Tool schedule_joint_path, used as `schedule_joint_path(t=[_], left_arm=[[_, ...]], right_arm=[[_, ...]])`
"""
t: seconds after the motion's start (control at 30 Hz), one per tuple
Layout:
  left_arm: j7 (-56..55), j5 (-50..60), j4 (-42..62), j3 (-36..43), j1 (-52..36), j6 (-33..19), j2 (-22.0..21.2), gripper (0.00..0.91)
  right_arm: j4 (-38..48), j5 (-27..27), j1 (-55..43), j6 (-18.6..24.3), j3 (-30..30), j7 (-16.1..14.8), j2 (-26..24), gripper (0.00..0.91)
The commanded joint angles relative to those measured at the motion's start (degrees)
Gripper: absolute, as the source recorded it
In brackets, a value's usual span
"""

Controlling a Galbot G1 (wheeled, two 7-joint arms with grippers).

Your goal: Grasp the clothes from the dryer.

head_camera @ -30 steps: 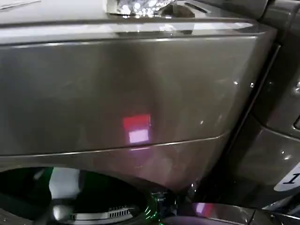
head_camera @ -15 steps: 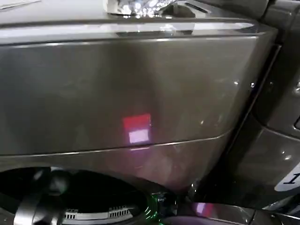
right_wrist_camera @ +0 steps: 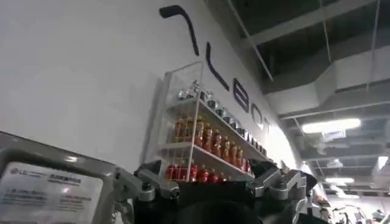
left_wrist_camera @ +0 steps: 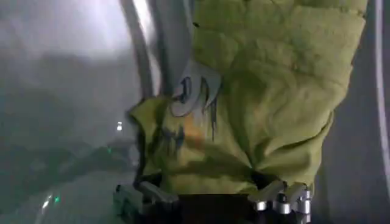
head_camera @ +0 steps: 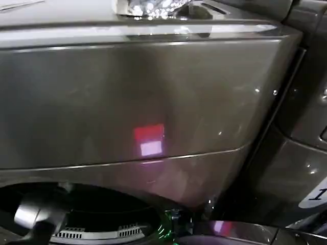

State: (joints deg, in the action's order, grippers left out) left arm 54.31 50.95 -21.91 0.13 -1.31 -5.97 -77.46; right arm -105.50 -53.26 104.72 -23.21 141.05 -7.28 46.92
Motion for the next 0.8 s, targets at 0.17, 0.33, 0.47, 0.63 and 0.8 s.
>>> schedule_joint_path(t=[0.17,0.33,0.47,0.63,0.8], left_arm=[[-1.1,2.7,3.2,2.7,-1.2,-0.7,-1.1,0.0],[-1.8,1.5,3.1,2.5,-1.4,-1.1,-1.1,0.0],[-6.3,-5.3,2.3,-0.7,-0.2,0.1,-0.8,0.0],[-12.3,-15.2,-4.9,-10.8,6.0,3.3,1.2,0.0],[-17.7,-26.3,-23.5,-18.6,16.2,8.8,3.9,0.0]], right_arm=[[0.0,0.3,-0.8,0.1,-0.9,0.0,0.2,0.907],[0.1,0.4,-1.0,0.1,-1.1,-0.1,0.3,0.907],[0.0,0.4,-1.2,0.2,-1.2,-0.1,0.5,0.907],[-0.5,0.3,-1.4,0.2,-1.4,-0.1,1.1,0.907],[-0.8,0.1,-1.4,0.3,-1.5,-0.1,1.3,0.907]])
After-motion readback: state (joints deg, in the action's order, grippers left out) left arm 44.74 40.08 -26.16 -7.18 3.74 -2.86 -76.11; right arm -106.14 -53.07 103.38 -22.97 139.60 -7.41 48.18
